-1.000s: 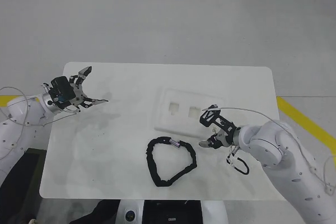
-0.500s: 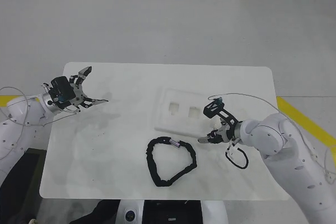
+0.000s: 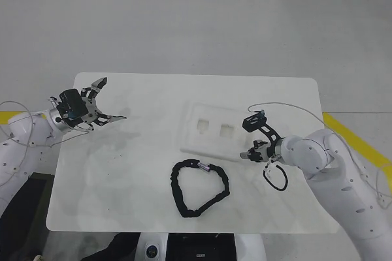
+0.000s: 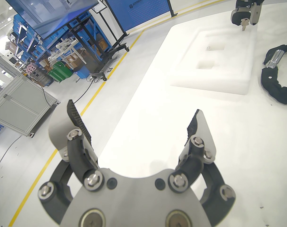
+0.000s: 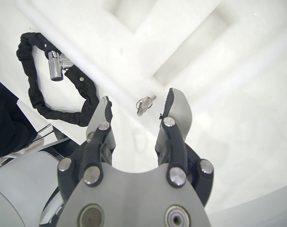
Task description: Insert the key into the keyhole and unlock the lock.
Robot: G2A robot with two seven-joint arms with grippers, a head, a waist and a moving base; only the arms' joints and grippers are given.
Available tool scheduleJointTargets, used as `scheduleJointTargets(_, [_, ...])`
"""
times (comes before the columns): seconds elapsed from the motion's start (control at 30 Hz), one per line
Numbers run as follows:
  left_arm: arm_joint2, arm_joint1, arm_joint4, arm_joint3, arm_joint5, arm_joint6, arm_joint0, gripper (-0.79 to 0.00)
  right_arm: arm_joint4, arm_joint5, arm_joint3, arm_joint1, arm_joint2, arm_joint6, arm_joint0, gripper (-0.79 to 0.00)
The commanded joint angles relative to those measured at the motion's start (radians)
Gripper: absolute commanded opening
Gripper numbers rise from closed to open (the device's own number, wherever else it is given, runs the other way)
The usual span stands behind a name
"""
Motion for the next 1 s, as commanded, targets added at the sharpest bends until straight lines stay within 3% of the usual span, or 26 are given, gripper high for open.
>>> scheduleJointTargets(0.0, [0.0, 0.0, 0.0, 0.0, 0.0, 0.0, 0.0, 0.0, -0.005, 0.007, 0.0, 0.001, 0.001, 0.002, 0.0, -0.44])
scheduleJointTargets(0.3, [0.0, 0.0, 0.0, 0.0, 0.0, 0.0, 0.0, 0.0, -0.041, 0.053, 0.005, 0.0, -0.008, 0.007, 0.009, -0.573])
scheduleJointTargets(0.33, [0.0, 0.0, 0.0, 0.0, 0.0, 0.0, 0.0, 0.0, -0.048, 0.059, 0.004, 0.0, -0.008, 0.009, 0.009, -0.634])
scheduleJointTargets(0.4, [0.0, 0.0, 0.0, 0.0, 0.0, 0.0, 0.0, 0.0, -0.102, 0.101, -0.004, 0.002, -0.011, 0.024, 0.011, -0.683])
scheduleJointTargets(0.43, [0.0, 0.0, 0.0, 0.0, 0.0, 0.0, 0.0, 0.0, -0.109, 0.112, -0.017, 0.001, -0.015, 0.028, 0.01, -0.767])
scheduleJointTargets(0.47, [0.0, 0.0, 0.0, 0.0, 0.0, 0.0, 0.0, 0.0, -0.116, 0.118, -0.024, 0.001, -0.017, 0.032, 0.009, -0.785])
scheduleJointTargets(0.97, [0.0, 0.0, 0.0, 0.0, 0.0, 0.0, 0.0, 0.0, -0.195, 0.173, -0.118, 0.007, 0.015, 0.08, -0.007, -0.785])
